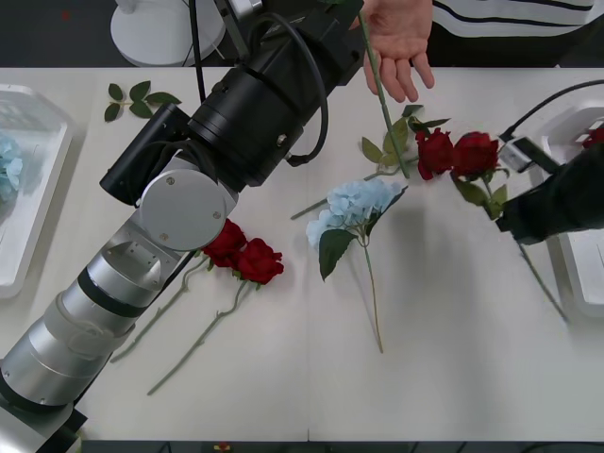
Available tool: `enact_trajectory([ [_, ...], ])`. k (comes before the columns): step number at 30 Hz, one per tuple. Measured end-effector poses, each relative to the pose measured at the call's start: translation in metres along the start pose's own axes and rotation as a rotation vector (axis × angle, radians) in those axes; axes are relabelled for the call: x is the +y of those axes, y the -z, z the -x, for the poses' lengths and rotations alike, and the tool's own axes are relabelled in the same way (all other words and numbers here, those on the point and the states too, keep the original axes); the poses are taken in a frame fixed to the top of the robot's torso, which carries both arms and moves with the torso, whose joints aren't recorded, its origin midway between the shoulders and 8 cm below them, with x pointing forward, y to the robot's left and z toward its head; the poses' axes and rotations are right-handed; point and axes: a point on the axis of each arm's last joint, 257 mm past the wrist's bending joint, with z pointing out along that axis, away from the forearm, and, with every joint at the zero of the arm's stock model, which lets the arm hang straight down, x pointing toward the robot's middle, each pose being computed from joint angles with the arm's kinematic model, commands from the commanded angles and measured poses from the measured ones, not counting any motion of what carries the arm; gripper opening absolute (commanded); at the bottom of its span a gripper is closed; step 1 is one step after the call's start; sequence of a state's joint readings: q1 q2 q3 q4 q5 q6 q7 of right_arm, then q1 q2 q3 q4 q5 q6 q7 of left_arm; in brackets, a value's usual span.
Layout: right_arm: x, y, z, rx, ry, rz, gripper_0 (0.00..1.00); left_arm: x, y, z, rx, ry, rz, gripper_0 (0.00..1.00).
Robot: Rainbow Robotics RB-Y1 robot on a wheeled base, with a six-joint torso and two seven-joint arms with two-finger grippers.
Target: Place the red flowers into the right box and the blue flowers into the left box. If a person shows an open palm, hand one flower to the person first, then continue sorting.
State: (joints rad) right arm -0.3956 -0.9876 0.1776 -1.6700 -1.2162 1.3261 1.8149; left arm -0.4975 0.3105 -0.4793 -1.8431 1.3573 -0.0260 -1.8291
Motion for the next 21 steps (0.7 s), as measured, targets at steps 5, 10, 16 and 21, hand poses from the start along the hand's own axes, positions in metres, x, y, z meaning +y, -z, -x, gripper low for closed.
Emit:
enact_trajectory([
  [5, -0.028, 0.06, 0.027, -0.167, -0.02, 0.023, 0.0, 0.0, 0.0, 0.0, 0.0, 0.0, 0.0, 0.0],
  [10, -0.044, 0.119, 0.073, -0.398, -0.013, 0.027, 0.0, 0.0, 0.0, 0.0, 0.0, 0.0, 0.0, 0.0],
  [16, -0.048, 0.172, 0.15, -0.731, -0.039, 0.023, 0.0, 0.0, 0.0, 0.0, 0.0, 0.0, 0.0, 0.0],
  [21, -0.045, 0.218, 0.21, -0.923, -0.015, -0.002, 0.0, 0.0, 0.0, 0.0, 0.0, 0.0, 0.0, 0.0],
])
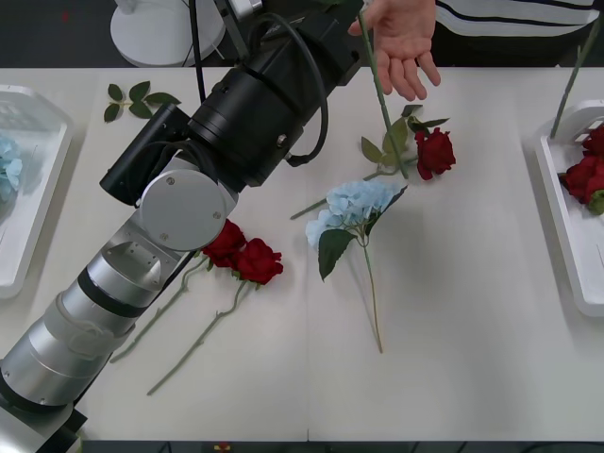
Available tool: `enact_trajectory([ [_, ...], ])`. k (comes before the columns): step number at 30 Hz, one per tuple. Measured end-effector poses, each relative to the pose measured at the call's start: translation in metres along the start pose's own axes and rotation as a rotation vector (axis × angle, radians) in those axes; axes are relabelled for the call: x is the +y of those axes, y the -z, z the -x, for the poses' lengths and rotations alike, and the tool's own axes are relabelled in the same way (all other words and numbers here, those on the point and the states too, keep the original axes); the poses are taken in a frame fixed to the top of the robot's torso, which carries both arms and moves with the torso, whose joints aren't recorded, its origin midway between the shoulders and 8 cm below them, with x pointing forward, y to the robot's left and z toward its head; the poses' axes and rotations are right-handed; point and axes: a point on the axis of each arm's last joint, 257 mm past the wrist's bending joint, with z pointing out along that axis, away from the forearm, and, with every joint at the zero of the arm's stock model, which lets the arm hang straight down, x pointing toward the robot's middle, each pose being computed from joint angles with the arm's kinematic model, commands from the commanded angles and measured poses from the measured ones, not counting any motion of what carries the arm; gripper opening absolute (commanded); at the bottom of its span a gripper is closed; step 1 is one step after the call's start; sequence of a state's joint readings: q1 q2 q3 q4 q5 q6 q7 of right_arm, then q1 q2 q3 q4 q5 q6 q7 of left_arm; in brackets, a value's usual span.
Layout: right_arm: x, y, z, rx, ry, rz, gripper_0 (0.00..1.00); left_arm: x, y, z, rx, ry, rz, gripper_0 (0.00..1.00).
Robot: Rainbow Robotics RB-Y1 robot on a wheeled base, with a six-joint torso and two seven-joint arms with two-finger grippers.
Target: Place the red flowers into the right box and the blue flowers into the left box. If a person shows an open palm, hand one flower to the person first, then continue sorting.
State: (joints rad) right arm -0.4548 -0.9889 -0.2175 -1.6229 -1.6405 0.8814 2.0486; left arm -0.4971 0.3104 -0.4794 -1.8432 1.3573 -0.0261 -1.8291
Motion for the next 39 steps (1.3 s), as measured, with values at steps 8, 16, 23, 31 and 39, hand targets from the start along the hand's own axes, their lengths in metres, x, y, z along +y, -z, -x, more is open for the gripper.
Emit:
enact_trajectory([
  [8, 0.032, -0.059, 0.089, -0.223, 0.045, 0.027, 0.0, 0.0, 0.0, 0.0, 0.0, 0.001, 0.0, 0.0],
  [16, 0.071, -0.1, 0.118, -0.328, 0.106, 0.048, 0.0, 0.0, 0.0, -0.001, 0.001, 0.001, 0.001, 0.0],
  [23, 0.084, -0.12, 0.141, -0.366, 0.109, 0.061, 0.0, 0.0, 0.001, -0.001, 0.002, 0.002, 0.001, 0.0],
  [31, 0.09, -0.128, 0.148, -0.381, 0.1, 0.066, 0.0, 0.001, 0.001, -0.001, 0.002, 0.002, 0.002, 0.0],
  [39, 0.091, -0.129, 0.148, -0.383, 0.099, 0.065, 0.35, 0.001, 0.001, -0.001, 0.002, 0.002, 0.002, 0.0],
])
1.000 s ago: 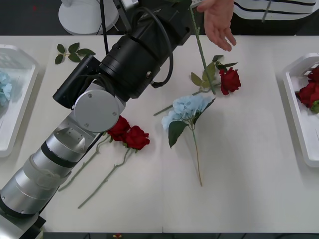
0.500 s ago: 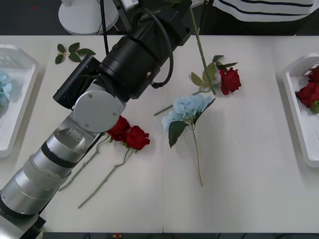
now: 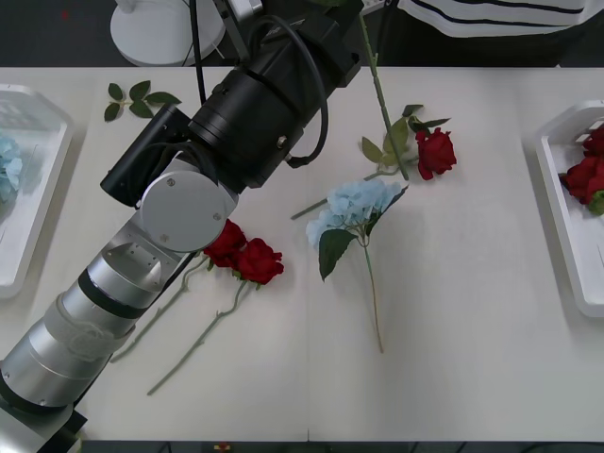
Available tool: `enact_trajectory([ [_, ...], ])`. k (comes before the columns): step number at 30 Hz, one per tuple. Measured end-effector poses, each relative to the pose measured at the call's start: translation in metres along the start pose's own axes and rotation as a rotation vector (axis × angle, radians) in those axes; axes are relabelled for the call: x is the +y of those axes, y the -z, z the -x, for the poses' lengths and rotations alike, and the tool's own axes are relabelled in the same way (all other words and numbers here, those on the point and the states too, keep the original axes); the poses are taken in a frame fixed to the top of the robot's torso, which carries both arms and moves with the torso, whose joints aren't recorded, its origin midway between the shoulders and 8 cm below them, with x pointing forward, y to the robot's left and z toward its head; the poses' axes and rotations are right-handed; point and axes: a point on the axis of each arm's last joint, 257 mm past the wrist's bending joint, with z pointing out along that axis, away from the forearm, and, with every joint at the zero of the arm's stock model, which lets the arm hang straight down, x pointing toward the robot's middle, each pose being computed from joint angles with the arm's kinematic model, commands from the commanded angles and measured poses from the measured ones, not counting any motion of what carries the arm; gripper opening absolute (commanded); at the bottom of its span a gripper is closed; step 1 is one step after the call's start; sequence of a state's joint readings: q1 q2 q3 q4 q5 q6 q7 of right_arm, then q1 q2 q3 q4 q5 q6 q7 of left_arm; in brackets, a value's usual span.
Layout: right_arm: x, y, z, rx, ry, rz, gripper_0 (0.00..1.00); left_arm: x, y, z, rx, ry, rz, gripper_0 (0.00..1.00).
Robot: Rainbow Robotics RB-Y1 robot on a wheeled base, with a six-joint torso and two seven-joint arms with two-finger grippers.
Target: Place the red flowers into the right box and the blue flowers into the left box. If a person shows an open palm, hand one flower to the person first, then continue sorting.
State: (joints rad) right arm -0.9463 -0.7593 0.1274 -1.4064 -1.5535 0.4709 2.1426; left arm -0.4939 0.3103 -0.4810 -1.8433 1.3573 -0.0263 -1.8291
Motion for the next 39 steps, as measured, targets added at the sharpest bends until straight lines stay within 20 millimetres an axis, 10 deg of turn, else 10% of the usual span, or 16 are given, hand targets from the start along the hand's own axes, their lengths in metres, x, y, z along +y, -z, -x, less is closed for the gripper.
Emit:
enact_trajectory([
  [4, 0.001, 0.0, 0.001, -0.002, -0.009, 0.004, 0.69, 0.0, 0.0, 0.0, 0.0, 0.0, 0.0, 0.0],
  [10, 0.003, 0.0, 0.002, -0.007, -0.028, 0.012, 0.85, 0.0, 0.0, 0.0, 0.0, 0.0, 0.0, 0.0],
  [26, 0.023, 0.004, -0.01, 0.052, -0.095, 0.096, 0.89, 0.0, 0.0, 0.0, 0.0, 0.0, 0.0, 0.0],
  [39, 0.031, 0.056, -0.06, 0.315, -0.074, 0.234, 0.88, 0.0, 0.0, 0.0, 0.0, 0.0, 0.0, 0.0],
])
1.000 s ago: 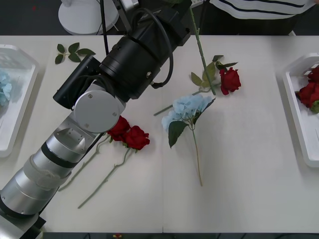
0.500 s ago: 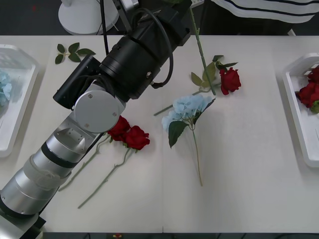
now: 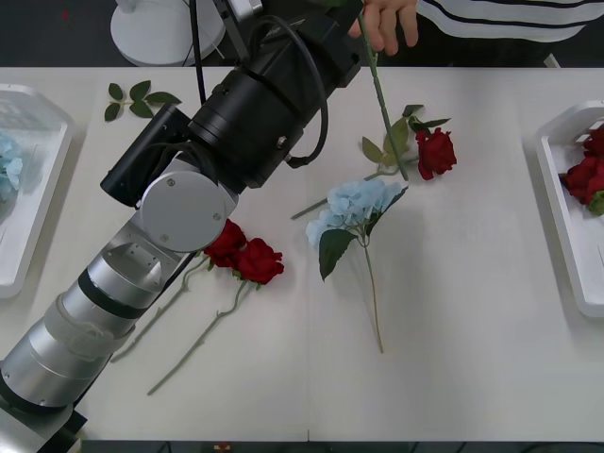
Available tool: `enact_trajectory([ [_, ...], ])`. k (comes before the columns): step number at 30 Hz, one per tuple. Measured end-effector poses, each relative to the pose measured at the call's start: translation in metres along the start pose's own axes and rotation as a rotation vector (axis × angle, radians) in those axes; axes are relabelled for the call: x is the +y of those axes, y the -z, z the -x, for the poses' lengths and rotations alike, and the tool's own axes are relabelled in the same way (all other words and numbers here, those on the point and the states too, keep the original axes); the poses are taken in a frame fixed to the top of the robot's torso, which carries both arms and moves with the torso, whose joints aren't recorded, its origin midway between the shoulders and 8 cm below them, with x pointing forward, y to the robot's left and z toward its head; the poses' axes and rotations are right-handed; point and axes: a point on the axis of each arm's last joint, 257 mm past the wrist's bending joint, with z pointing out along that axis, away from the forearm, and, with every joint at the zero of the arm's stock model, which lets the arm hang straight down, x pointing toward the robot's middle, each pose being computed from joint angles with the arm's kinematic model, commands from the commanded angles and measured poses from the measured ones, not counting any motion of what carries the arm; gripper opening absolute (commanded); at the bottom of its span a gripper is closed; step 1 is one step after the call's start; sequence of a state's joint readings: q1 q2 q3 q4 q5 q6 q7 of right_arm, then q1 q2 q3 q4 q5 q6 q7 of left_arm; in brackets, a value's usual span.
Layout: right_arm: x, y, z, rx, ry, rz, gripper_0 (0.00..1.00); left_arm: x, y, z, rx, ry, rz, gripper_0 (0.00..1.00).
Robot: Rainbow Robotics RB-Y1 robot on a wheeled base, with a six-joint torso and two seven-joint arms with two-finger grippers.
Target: Place the red flowers into the right box and the blue flowers into the left box. If a person shows an open palm, hand one flower to the person first, then continue sorting.
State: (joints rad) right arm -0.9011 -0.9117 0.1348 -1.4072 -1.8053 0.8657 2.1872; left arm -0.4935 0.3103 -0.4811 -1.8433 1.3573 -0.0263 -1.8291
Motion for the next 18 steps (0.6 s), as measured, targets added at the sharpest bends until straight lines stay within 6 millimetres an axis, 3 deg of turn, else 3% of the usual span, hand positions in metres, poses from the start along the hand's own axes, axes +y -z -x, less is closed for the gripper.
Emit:
enact_trajectory([
  [7, -0.005, 0.051, -0.05, 0.079, -0.118, 0.025, 0.88, 0.0, 0.0, 0.0, 0.0, 0.0, 0.0, 0.0],
  [14, -0.015, 0.119, -0.107, 0.155, -0.083, 0.017, 0.88, 0.0, 0.0, 0.0, 0.0, 0.0, 0.0, 0.0],
  [18, -0.017, 0.148, -0.125, 0.195, -0.103, 0.012, 0.88, 0.0, 0.0, 0.0, 0.0, 0.001, 0.0, 0.0],
])
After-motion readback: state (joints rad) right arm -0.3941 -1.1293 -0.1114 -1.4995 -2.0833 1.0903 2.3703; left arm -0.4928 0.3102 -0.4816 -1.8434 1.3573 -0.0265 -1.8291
